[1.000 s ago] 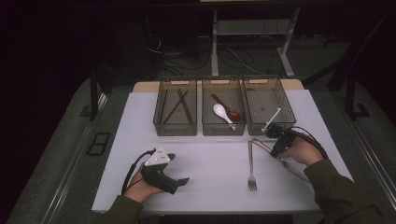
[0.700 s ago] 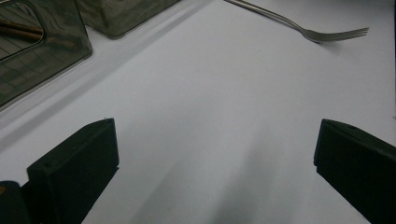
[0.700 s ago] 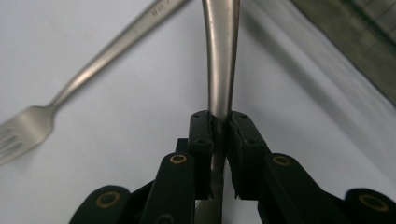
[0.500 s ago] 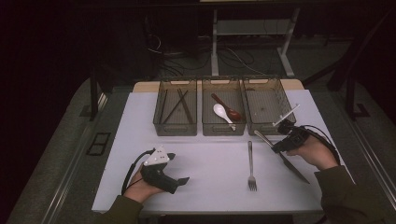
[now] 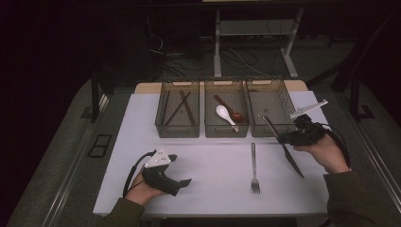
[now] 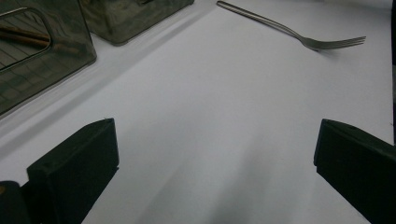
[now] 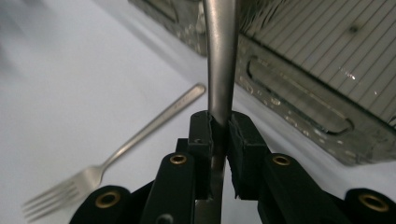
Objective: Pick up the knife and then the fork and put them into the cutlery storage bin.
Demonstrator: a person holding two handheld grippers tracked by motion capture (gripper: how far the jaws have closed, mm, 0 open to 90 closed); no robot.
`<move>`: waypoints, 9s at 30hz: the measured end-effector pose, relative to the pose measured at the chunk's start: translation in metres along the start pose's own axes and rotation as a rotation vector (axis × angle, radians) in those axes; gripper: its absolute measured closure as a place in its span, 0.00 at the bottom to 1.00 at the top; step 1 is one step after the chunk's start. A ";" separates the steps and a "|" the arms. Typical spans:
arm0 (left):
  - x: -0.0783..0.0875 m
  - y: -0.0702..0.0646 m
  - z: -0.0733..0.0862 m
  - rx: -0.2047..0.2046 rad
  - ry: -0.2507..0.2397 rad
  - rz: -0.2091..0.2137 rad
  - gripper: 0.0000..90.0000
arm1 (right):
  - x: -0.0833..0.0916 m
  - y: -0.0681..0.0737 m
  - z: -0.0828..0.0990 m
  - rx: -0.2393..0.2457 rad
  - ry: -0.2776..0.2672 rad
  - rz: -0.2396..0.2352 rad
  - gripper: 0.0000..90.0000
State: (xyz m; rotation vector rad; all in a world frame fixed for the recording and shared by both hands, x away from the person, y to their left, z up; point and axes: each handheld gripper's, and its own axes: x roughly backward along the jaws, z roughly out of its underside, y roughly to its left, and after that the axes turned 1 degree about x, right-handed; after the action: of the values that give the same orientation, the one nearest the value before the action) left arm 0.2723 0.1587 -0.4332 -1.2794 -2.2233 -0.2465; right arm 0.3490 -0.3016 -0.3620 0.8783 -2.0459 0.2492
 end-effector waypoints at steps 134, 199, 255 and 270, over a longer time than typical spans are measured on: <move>0.000 -0.002 0.000 0.000 -0.030 0.014 0.00 | -0.019 -0.017 -0.022 -0.043 -0.210 0.004 0.94; -0.001 -0.003 0.000 -0.006 -0.022 0.014 0.00 | -0.144 0.070 -0.035 0.129 0.010 -0.148 0.99; -0.004 -0.004 0.000 -0.015 -0.012 0.020 0.00 | -0.101 0.113 -0.006 0.287 0.419 -0.048 0.88; -0.004 -0.004 0.000 -0.013 -0.014 0.019 0.00 | -0.103 0.120 -0.010 0.352 0.460 -0.021 0.93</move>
State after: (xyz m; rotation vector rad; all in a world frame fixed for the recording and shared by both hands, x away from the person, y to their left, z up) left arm 0.2700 0.1539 -0.4351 -1.3128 -2.2236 -0.2450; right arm 0.3137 -0.1579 -0.4197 0.9482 -1.5852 0.7459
